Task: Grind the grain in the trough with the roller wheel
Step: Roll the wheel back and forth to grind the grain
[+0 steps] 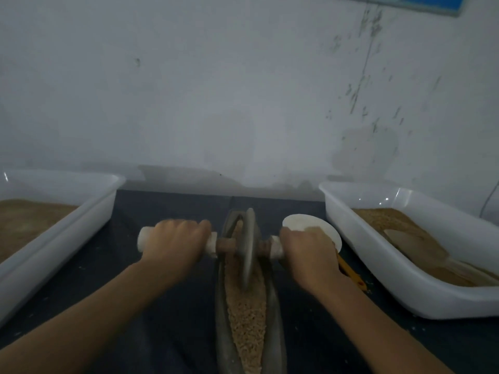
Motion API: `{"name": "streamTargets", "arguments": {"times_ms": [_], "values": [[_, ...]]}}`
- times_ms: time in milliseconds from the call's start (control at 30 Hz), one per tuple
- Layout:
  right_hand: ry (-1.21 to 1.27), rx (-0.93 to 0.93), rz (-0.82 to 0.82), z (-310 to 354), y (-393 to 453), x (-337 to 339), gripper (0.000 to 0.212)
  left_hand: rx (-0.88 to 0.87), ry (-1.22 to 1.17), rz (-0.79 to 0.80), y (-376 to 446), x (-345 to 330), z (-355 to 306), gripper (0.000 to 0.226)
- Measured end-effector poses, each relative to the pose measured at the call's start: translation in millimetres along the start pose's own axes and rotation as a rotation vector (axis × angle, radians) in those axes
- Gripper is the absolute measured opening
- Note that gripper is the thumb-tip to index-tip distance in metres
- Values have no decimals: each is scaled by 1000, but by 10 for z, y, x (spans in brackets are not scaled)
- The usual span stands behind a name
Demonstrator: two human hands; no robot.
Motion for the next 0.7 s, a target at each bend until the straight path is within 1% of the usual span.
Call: {"name": "streamTargets", "arguments": {"times_ms": [67,100,133,167,200,233,267,300,333,367,400,467,533,633,700], "values": [[-8,52,22,54,-285,180,32,-29,0,40,-310,107,-35,18],[-12,63,75,93,-416,271,39,-62,-12,17,-470,180,-55,22],[-12,56,145,121,-528,350,46,-122,-46,-52,-614,273,-80,26],[-7,31,212,133,-602,424,50,-170,-101,-155,-743,347,-90,25],[23,10,270,125,-633,461,49,-219,-136,-284,-856,406,-103,21],[38,-22,343,86,-677,425,45,-245,-140,-333,-914,421,-100,19],[59,-49,381,81,-704,411,43,-254,-135,-314,-915,393,-89,21],[61,-20,346,104,-683,428,44,-231,-149,-248,-871,342,-76,27],[-5,63,231,130,-641,436,49,-191,-135,-174,-777,288,-71,33],[-11,99,133,120,-597,397,52,-124,-76,-69,-653,216,-61,34],[-47,121,43,116,-502,365,49,-45,-25,-10,-503,130,-33,30],[-107,85,12,86,-202,201,33,78,-18,23,-185,-82,47,19],[-141,24,-7,29,151,63,22,122,-12,6,90,-213,96,15],[-155,-20,-29,-11,382,-82,18,125,-29,-24,260,-254,103,15],[-86,-26,-8,-16,265,-93,19,92,-17,-8,154,-176,76,23]]}}
Point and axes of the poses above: each hand's wrist, its own y-axis towards the middle knuckle, its own x-axis out of the back of the hand, z = x × y, the point moved 3 cm from there along y, towards the middle knuckle, and after that the axes turned 2 degrees about y, right-handed, at the moved point
